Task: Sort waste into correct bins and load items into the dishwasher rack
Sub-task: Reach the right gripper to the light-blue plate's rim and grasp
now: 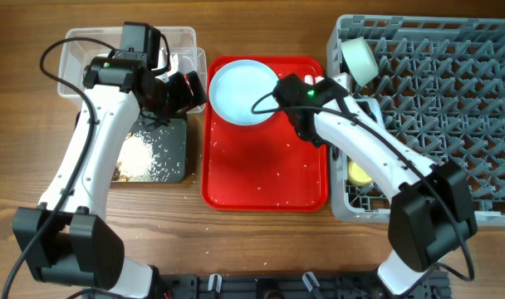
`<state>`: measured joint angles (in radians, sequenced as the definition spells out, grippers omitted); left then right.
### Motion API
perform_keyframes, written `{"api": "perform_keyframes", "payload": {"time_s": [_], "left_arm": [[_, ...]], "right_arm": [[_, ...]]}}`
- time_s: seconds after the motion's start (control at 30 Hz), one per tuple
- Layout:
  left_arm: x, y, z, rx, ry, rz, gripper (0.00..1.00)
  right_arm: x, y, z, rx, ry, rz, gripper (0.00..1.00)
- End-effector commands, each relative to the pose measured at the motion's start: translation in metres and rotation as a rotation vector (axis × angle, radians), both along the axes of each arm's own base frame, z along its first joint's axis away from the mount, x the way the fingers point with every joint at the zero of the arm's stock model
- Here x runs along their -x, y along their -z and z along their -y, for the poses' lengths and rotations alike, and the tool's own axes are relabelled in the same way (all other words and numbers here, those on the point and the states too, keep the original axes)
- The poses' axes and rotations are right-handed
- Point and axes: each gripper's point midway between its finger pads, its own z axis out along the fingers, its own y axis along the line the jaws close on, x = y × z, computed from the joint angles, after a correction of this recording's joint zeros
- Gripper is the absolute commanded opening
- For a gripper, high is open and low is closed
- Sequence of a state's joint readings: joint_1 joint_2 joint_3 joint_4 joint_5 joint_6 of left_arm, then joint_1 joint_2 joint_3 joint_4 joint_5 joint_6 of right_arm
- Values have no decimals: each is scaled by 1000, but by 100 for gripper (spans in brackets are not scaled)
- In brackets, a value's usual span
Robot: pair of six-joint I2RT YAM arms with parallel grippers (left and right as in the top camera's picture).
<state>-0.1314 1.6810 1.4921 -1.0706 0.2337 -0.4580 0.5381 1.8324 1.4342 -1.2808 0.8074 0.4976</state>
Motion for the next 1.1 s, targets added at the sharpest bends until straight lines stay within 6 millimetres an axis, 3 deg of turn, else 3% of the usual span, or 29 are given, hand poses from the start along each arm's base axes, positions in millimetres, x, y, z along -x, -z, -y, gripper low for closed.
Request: {"api": "perform_keyframes", "payload": {"time_s": [0.0, 0.07, 0.17, 0.23, 0.3, 0.33, 0.4, 0.53, 0.67, 0.83, 0.93, 1.07], "left_arm": [[-3, -11, -1, 5, -3, 32, 100], [-3, -11, -1, 5, -3, 32, 100], [-3, -11, -1, 5, -3, 32, 100], [-3, -11, -1, 5, -3, 32, 100], [-3, -11, -1, 5, -3, 32, 100], [-3, -11, -1, 5, -3, 32, 100], [-3, -11, -1, 5, -3, 32, 100], [-3, -11, -1, 5, -3, 32, 100], [-3, -11, -1, 5, -3, 32, 100], [-3, -11, -1, 5, -3, 32, 100], [-3, -11, -1, 5, -3, 32, 100], [-3, -11, -1, 5, -3, 32, 100]], "right_arm": [[-13, -32, -25, -193, 4, 87, 88], [-22, -48, -44, -322, -5, 134, 100], [-35, -57, -85, -568, -46, 174, 100], [-44, -53, -126, -760, -140, 141, 99], [-55, -42, -158, -902, -188, 149, 86], [-58, -34, -164, -938, -165, 154, 81], [-65, -2, -169, -997, 2, 178, 75], [-74, 44, -174, -1000, 147, 161, 65], [-75, 101, -172, -986, 274, 94, 61], [-85, 116, -157, -1045, 345, 54, 50], [-86, 132, -158, -1089, 370, 5, 45], [-83, 144, -153, -1065, 336, -37, 24]]}}
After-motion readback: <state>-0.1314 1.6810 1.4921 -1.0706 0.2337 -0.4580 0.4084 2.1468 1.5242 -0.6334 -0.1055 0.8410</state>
